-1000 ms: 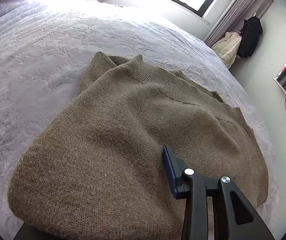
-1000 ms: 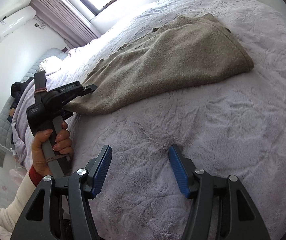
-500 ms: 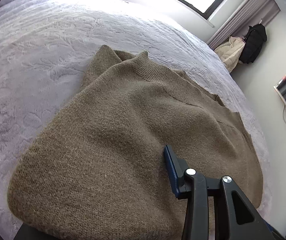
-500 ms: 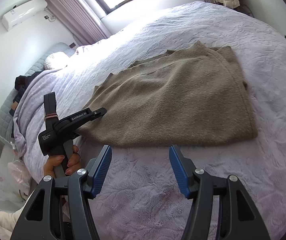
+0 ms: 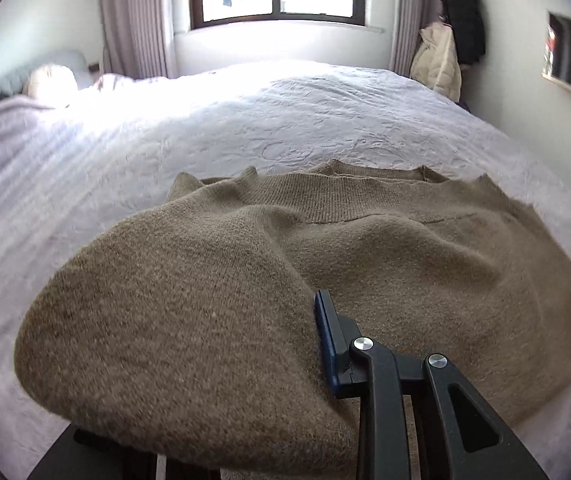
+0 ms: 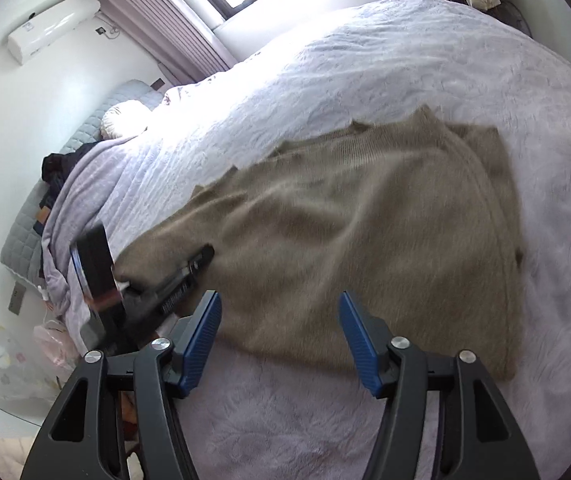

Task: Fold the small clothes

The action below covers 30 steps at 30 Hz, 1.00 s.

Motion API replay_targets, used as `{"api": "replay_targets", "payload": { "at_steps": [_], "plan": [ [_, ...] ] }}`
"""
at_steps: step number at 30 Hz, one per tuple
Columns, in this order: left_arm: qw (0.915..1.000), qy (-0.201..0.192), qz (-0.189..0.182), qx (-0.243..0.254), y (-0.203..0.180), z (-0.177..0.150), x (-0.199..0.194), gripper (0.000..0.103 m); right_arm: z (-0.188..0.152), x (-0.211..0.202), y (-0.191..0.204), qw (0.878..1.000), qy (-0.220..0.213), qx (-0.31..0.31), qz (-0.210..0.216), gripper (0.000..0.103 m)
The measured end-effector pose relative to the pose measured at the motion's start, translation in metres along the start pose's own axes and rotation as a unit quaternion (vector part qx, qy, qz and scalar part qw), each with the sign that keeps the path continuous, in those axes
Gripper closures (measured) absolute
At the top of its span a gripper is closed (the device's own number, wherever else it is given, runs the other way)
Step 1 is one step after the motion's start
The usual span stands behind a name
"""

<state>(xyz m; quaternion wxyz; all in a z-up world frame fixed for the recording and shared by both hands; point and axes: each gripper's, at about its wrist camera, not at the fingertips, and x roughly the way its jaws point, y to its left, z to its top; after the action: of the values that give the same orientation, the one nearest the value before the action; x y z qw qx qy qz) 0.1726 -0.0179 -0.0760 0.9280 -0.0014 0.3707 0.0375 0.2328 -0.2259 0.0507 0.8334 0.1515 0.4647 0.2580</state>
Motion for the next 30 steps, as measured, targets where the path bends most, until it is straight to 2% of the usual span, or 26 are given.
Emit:
{"api": "replay_targets", "payload": {
  "at_steps": [2, 5, 9, 11, 13, 15, 16, 20, 22, 23, 24, 25, 27, 29, 30],
  "plan": [
    [0.9999, -0.004, 0.008, 0.011, -0.002, -0.002, 0.000, 0.073, 0.025, 0.008, 0.011, 1.000, 0.013, -0.010, 0.011, 0.027],
    [0.9998, -0.012, 0.009, 0.013, -0.001, -0.005, 0.000, 0.073, 0.058, 0.038, 0.040, 0.996, 0.065, -0.036, 0.039, 0.023],
    [0.9994, -0.027, 0.009, 0.018, -0.002, -0.006, -0.002, 0.073, 0.090, 0.093, 0.088, 0.988, 0.134, -0.078, 0.022, 0.023],
    [0.9996, -0.024, -0.015, -0.007, 0.006, -0.003, -0.002, 0.073, 0.097, 0.114, 0.106, 0.986, 0.143, -0.088, 0.009, 0.023],
    [0.9969, -0.007, -0.053, -0.059, 0.024, -0.001, 0.003, 0.073, 0.098, 0.122, 0.111, 0.987, 0.133, -0.090, 0.003, 0.023],
    [0.9894, 0.012, -0.088, -0.115, 0.042, -0.002, 0.009, 0.073, 0.094, 0.122, 0.106, 0.989, 0.125, -0.080, 0.007, 0.023],
    [0.9830, 0.024, -0.106, -0.148, 0.050, -0.004, 0.014, 0.073, 0.089, 0.119, 0.099, 0.990, 0.122, -0.072, 0.009, 0.023],
    [0.9466, 0.052, -0.161, -0.274, 0.077, -0.016, 0.025, 0.073, 0.074, 0.099, 0.064, 0.993, 0.112, -0.033, 0.010, 0.023],
    [0.9341, 0.053, -0.159, -0.315, 0.084, -0.020, 0.024, 0.073, 0.065, 0.086, 0.045, 0.995, 0.103, -0.014, 0.010, 0.023],
    [0.9350, 0.051, -0.147, -0.319, 0.084, -0.020, 0.022, 0.073, 0.062, 0.079, 0.036, 0.995, 0.099, -0.007, 0.011, 0.023],
    [0.9413, 0.044, -0.129, -0.309, 0.080, -0.017, 0.018, 0.074, 0.057, 0.070, 0.027, 0.996, 0.093, 0.001, 0.011, 0.023],
    [0.9511, 0.037, -0.110, -0.286, 0.072, -0.012, 0.014, 0.081, 0.054, 0.063, 0.018, 0.996, 0.088, 0.005, 0.010, 0.023],
    [0.9794, 0.006, -0.052, -0.195, 0.041, 0.002, -0.002, 0.081, 0.051, 0.048, 0.004, 0.997, 0.076, 0.011, 0.010, 0.023],
    [0.9948, -0.046, -0.001, -0.091, 0.003, 0.011, -0.021, 0.081, 0.052, 0.032, -0.009, 0.998, 0.061, 0.022, 0.015, 0.023],
    [0.9963, -0.068, 0.011, -0.051, -0.011, 0.012, -0.030, 0.083, 0.053, 0.025, -0.013, 0.998, 0.056, 0.027, 0.021, 0.023]
  ]
}}
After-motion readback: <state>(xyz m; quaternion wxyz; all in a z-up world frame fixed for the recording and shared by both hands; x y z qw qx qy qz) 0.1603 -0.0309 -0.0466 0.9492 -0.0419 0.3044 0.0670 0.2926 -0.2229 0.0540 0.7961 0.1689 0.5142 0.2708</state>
